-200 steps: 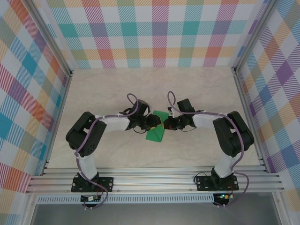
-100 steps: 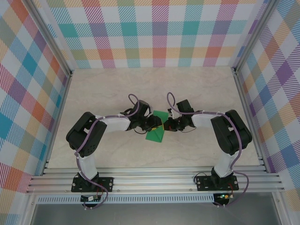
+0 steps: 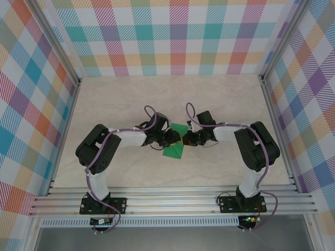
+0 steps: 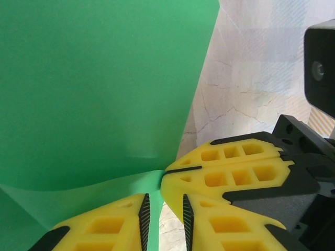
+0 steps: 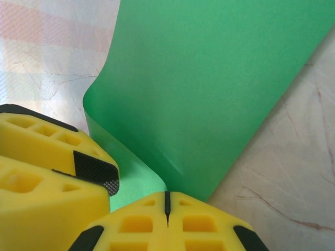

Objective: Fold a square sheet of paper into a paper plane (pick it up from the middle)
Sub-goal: Fold the triangle a second time at the center of the table.

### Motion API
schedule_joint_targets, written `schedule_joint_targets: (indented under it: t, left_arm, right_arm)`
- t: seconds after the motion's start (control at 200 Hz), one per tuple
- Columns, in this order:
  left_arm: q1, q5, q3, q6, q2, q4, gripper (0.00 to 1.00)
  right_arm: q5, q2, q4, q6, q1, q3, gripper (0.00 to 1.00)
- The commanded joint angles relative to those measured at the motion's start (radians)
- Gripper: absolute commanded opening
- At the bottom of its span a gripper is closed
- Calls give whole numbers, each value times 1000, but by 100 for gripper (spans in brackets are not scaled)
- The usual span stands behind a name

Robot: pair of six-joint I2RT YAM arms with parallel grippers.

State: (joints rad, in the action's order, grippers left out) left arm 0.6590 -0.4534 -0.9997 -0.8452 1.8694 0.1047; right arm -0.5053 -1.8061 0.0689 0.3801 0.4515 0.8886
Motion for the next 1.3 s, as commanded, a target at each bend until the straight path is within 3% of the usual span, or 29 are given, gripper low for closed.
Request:
schedule_joint_targets:
  t: [0.0,0.375,0.615,1.295]
  left_arm:
    - [10,10,-27,15,12,-17,24]
    - [10,50,-18,33,-31,-38,19]
    - [10,74,-23,40,-30,-70,0]
    - [10,61,-24,67,23,-83,0]
  right_arm:
    - [3,-16,-1,-12,-4,23,4]
    - [25,-3,-3,-6,-6,5,4]
    - [21,-3,0,-6,-7,4,4]
    - [28,-4,-9,11,-7,-4,5]
